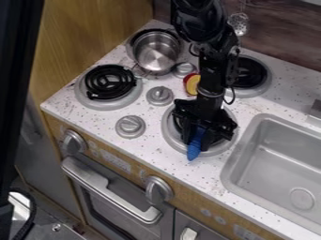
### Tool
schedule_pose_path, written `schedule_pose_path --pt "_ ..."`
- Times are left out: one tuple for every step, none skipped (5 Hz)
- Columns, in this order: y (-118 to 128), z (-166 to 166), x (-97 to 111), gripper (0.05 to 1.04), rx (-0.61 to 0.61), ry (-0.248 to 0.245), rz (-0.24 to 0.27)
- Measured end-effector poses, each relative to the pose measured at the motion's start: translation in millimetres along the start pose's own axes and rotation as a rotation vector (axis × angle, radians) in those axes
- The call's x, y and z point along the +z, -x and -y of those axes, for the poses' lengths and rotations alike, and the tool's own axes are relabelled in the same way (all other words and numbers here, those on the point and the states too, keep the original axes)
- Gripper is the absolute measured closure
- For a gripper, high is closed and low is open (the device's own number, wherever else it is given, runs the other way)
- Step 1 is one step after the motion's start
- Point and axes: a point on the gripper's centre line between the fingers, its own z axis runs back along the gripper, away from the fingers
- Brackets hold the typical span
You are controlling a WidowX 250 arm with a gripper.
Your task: Move the blue fork to the left bottom stove
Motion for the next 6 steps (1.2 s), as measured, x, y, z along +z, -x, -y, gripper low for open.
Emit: schedule_pose_path --pt "-16 -14 25 0.685 -0.033 -0.028 0.080" --pt "-32 -55 56 0.685 0.031 -0.041 0.137" --pt "-42 -104 66 0.685 0.133 -0.068 0.147" --pt "-41 -151 37 0.685 0.214 -0.092 0.071" --pt "-41 -190 14 0.685 0.278 -0.113 0.003" --pt "-40 -205 3 0.685 0.325 -0.104 -0.045"
